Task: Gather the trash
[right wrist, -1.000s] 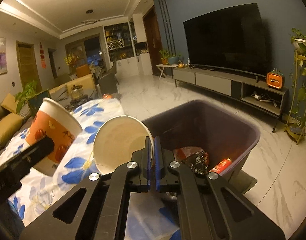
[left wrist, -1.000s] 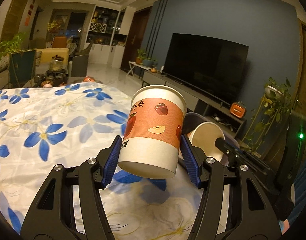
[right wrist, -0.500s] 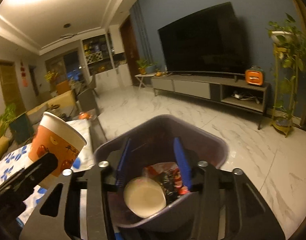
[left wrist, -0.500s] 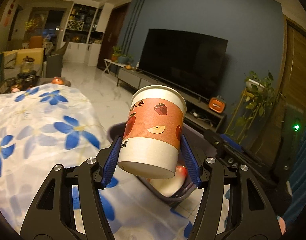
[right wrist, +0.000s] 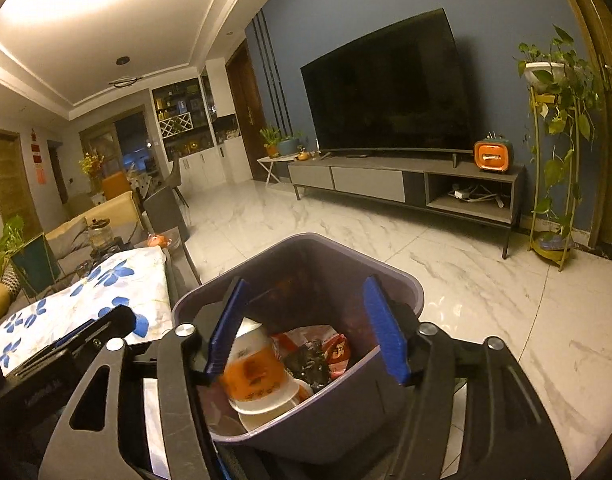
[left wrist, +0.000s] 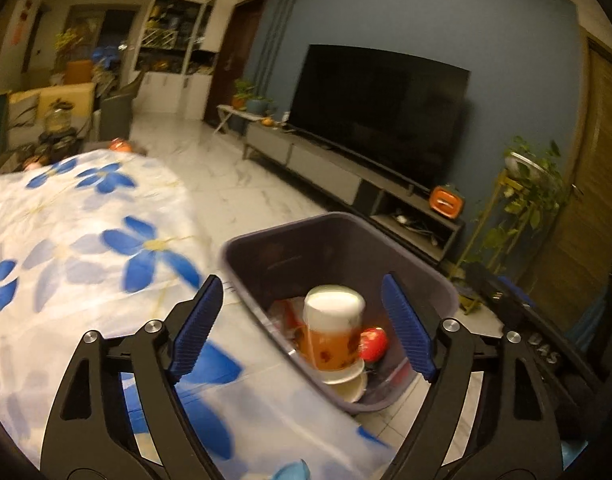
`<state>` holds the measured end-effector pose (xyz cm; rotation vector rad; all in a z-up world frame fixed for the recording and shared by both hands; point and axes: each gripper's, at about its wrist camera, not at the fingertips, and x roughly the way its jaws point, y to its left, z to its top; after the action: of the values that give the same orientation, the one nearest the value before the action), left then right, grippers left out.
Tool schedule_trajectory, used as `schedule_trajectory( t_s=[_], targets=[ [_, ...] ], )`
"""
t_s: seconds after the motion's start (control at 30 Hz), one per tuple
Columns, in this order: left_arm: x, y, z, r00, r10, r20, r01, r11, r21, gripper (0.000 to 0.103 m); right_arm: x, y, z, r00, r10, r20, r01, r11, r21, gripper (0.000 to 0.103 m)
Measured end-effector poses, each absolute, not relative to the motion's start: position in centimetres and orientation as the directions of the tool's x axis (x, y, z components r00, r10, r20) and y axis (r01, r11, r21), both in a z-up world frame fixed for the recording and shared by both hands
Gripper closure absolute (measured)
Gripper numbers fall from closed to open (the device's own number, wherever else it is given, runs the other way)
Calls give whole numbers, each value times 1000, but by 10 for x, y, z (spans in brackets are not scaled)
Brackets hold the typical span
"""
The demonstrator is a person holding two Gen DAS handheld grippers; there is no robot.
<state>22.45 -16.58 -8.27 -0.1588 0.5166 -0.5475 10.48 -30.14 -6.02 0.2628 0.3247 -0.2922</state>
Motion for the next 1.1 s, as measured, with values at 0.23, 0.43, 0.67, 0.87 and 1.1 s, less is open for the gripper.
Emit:
schedule_trajectory(
  t_s=[0.23,0.43,0.67,0.87,1.1],
  targets=[
    [204,-129,-80,813,-366,-453,316,930,-186,6,97,-278,-55,923,-189,-336,254,953,163,18],
    [181,-102,-69,859,-240,-452,214,971,-109,6,90,-253,-48,935,-150,-322,200,971,129,6],
    [151,-68,-54,889,-168,-426,146,986,-83,6,76,-228,-36,941,-139,-310,173,981,86,6],
    [124,-42,-41,904,-130,-407,101,991,-91,6,63,-213,-30,942,-136,-308,165,984,72,6],
    [96,-27,-31,909,-126,-397,94,991,-97,6,38,-189,-20,946,-138,-294,153,988,29,6]
  ],
)
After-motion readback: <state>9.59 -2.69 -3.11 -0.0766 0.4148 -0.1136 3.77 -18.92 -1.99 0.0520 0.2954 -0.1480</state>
